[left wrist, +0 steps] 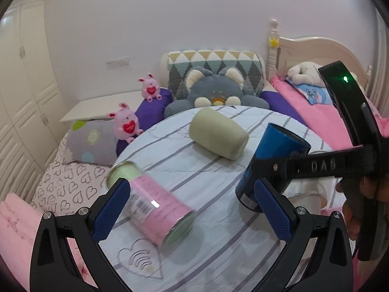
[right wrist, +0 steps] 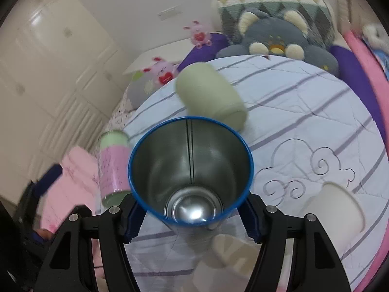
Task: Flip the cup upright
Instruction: 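Lift the blue can with the right gripper and rotate it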
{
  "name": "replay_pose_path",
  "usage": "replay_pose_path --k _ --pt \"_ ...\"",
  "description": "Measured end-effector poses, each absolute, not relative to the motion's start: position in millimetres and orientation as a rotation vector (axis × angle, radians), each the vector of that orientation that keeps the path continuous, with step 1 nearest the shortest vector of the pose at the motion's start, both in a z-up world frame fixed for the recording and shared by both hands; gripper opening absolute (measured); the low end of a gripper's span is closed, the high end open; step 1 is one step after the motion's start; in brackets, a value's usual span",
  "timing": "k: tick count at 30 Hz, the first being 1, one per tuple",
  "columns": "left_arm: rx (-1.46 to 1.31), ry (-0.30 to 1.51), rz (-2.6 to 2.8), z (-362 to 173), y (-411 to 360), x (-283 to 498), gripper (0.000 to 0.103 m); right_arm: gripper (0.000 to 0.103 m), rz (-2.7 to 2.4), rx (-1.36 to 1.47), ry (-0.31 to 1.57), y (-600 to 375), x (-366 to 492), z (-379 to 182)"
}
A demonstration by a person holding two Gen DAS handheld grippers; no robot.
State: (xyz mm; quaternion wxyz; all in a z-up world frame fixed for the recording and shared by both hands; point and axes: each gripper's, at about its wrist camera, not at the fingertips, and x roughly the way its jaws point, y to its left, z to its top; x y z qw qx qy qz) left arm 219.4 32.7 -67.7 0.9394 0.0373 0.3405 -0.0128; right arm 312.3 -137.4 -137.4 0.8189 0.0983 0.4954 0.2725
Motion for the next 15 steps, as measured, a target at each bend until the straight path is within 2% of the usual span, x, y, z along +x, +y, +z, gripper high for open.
replay_pose_path --k 8,15 --pt "0.109 0.711 -0.061 -67.1 7.8 239.8 0.103 0.068 0.533 0.389 1.097 -172.8 357.3 -152.8" --pt "0.118 0.747 -0.083 -71.2 -7.9 258.2 0.103 0.068 0.438 0.414 1.144 -184.7 390.1 -155.1"
